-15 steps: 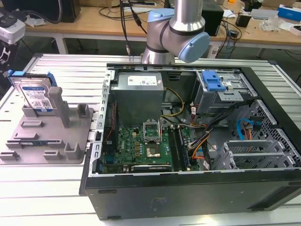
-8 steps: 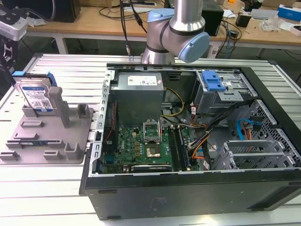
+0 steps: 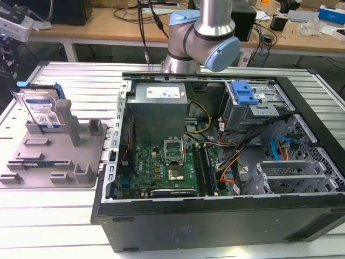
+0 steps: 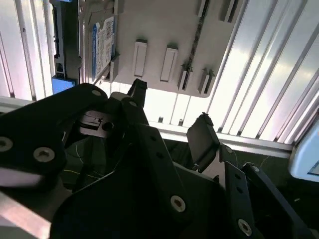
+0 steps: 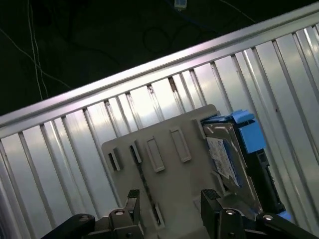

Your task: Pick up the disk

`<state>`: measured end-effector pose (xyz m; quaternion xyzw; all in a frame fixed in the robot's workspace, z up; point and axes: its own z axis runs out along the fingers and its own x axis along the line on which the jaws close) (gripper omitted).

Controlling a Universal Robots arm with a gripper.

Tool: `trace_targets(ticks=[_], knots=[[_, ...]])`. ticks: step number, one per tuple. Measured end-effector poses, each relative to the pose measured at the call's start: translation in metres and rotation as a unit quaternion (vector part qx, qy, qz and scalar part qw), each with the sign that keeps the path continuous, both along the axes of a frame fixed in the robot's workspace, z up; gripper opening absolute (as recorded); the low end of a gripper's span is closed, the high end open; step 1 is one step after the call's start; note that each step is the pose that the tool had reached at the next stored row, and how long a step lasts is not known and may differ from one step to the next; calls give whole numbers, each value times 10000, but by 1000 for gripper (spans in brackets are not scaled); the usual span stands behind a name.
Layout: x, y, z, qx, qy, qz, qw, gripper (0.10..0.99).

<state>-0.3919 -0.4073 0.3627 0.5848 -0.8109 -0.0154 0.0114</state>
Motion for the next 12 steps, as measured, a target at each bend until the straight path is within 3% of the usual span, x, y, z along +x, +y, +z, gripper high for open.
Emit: trace_targets(ticks=[5,7,8,9,10,12], knots=[[0,1,0,0,0,541,9985,604],[0,1,-1,0,-1,850,9964,604],[0,2,-2,-1,0,1035,9946,604],[0,5,-4,-1,0,1268,9919,604],[0,7,-3,-2,0,1360,9907,604],[0,7,-3,-2,1,1411,9900,604]])
